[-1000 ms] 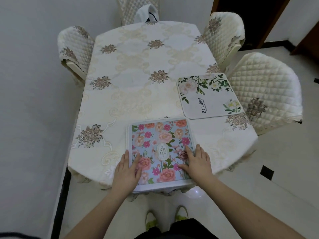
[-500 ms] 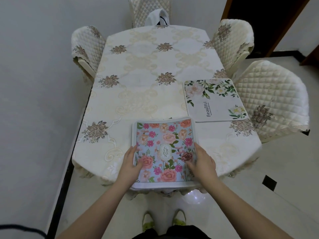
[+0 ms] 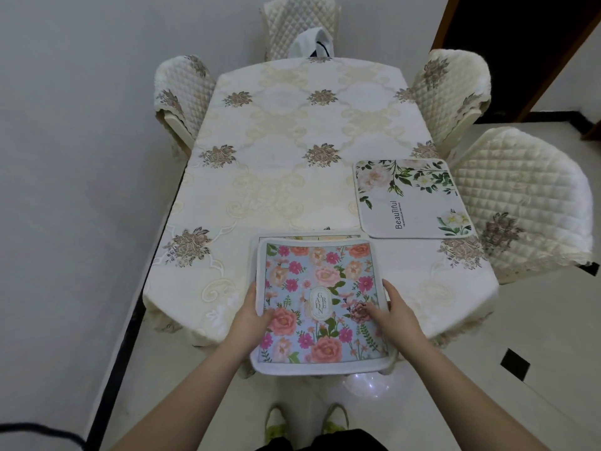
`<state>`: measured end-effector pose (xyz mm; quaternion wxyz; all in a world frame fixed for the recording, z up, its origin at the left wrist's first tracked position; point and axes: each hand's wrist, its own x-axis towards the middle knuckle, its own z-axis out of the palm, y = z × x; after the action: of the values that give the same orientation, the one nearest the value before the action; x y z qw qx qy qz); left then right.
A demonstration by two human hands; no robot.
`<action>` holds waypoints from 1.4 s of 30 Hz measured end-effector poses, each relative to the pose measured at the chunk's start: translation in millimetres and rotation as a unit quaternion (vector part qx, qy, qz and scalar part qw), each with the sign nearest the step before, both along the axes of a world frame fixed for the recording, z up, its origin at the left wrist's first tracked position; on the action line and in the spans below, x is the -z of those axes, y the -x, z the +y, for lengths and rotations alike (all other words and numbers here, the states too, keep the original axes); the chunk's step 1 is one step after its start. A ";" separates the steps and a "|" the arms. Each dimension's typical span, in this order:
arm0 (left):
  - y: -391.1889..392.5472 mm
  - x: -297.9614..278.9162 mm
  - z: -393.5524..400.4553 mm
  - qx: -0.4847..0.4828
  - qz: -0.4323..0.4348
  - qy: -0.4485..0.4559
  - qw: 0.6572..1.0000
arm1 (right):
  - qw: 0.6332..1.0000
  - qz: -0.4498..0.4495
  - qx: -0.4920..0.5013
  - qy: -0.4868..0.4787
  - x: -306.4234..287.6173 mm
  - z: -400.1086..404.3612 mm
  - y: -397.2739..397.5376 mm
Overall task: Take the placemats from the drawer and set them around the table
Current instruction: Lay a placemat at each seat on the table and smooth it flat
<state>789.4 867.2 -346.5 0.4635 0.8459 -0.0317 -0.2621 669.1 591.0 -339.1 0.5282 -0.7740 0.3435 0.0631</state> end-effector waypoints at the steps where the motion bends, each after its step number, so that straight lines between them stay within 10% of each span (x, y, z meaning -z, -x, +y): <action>1: 2.2 1.6 1.1 0.000 -0.009 -0.004 1.000 | 1.000 0.000 -0.010 -0.001 0.0 0.4 0.3; 20: 38.1 -77.3 113.6 -0.213 -0.045 0.192 0.957 | 0.973 -0.167 -0.150 -0.044 -58.9 62.8 -44.6; 42: 120.6 -90.7 440.3 -0.381 -0.120 0.117 0.909 | 0.929 -0.174 -0.324 -0.031 -86.0 419.8 -77.9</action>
<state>668.9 1307.4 -255.9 0.6164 0.7585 0.2068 0.0435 747.0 1010.8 -253.0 0.5542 -0.8252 -0.0255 0.1062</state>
